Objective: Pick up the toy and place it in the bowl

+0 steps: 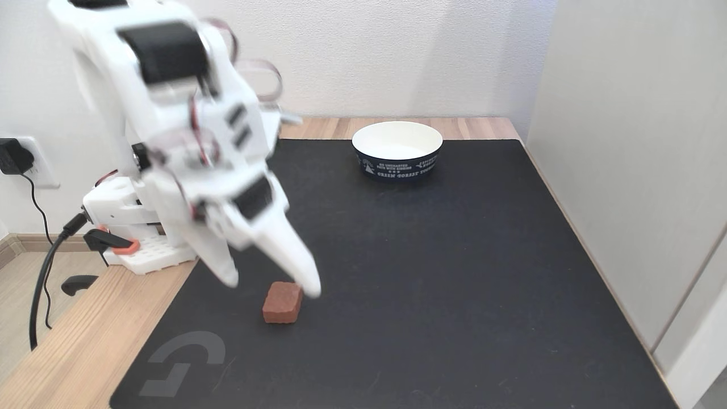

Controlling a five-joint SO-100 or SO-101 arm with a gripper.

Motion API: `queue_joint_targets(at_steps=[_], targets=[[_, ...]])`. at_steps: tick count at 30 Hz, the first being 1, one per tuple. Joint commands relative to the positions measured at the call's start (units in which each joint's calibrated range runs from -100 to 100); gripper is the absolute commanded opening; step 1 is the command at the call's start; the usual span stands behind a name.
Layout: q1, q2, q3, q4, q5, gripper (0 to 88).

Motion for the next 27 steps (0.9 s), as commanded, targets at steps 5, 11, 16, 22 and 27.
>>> queue_joint_targets(at_steps=[5,11,16,22,27], targets=[[-8.90,6.29,-2.49,0.03,0.48,36.4],[-10.91,5.45,1.11,-0.39,0.53,36.4],[-10.99,5.29,2.19,-3.01,0.53,36.4],[-9.41,5.29,7.24,-3.69,0.58,36.4],[-9.74,5.29,8.41,-1.41,0.27,36.4]])
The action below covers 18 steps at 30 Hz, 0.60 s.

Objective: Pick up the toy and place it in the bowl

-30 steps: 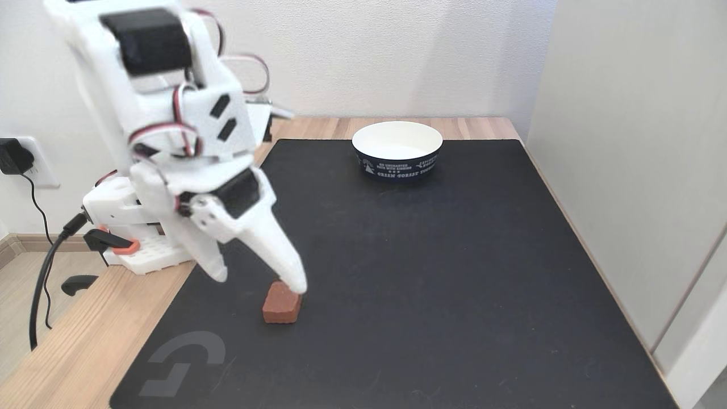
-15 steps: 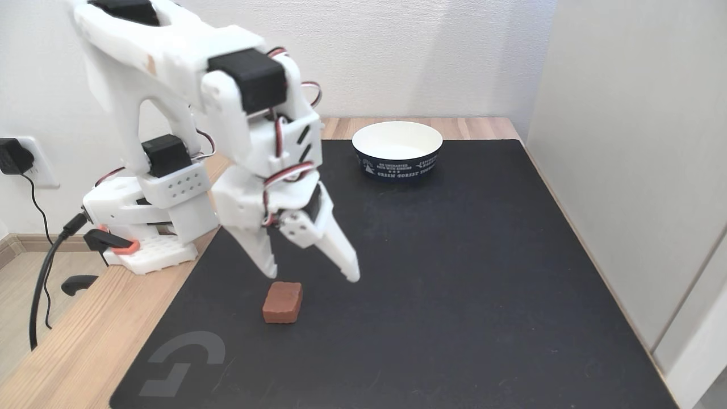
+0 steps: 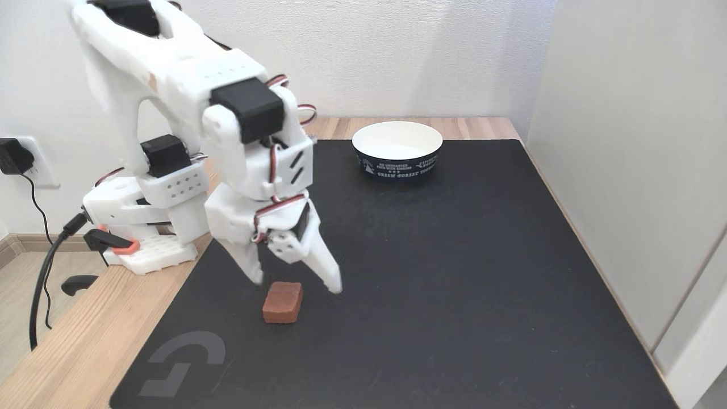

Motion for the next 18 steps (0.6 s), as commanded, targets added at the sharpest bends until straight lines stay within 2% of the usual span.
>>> queue_joint_targets(at_steps=[1,12,16,18], targets=[[-0.17,-1.12,-0.08,0.71,-0.04,36.4],[-0.09,-1.12,0.19,1.98,0.43,36.4],[0.25,-1.12,0.28,2.74,5.02,36.4],[0.50,-1.12,0.28,2.74,5.34,36.4]])
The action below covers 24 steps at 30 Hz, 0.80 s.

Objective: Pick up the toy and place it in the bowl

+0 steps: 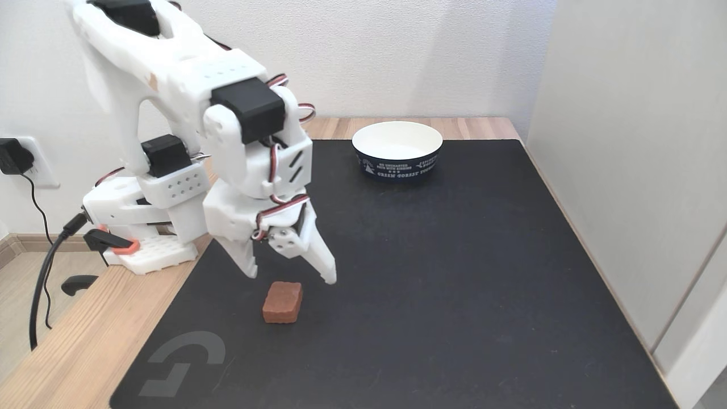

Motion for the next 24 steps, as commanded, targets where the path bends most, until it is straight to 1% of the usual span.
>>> queue_joint_targets(at_steps=[1,10,14,21,24], targets=[[0.50,-1.12,0.09,0.71,2.20,36.4],[0.92,-1.12,0.09,0.88,2.25,36.7],[3.68,-1.12,-0.09,2.57,2.25,36.8],[4.43,-1.12,0.00,-1.66,2.30,36.5],[4.52,-1.12,0.00,-1.66,2.77,36.5]])
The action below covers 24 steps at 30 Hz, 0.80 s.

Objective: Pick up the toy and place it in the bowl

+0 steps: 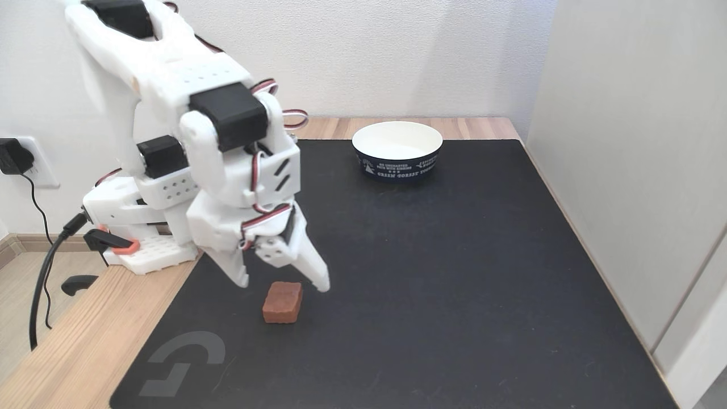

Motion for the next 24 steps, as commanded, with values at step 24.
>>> queue_joint_targets(at_steps=[24], targets=[[3.36,0.04,1.98,-4.96,2.59,36.5]])
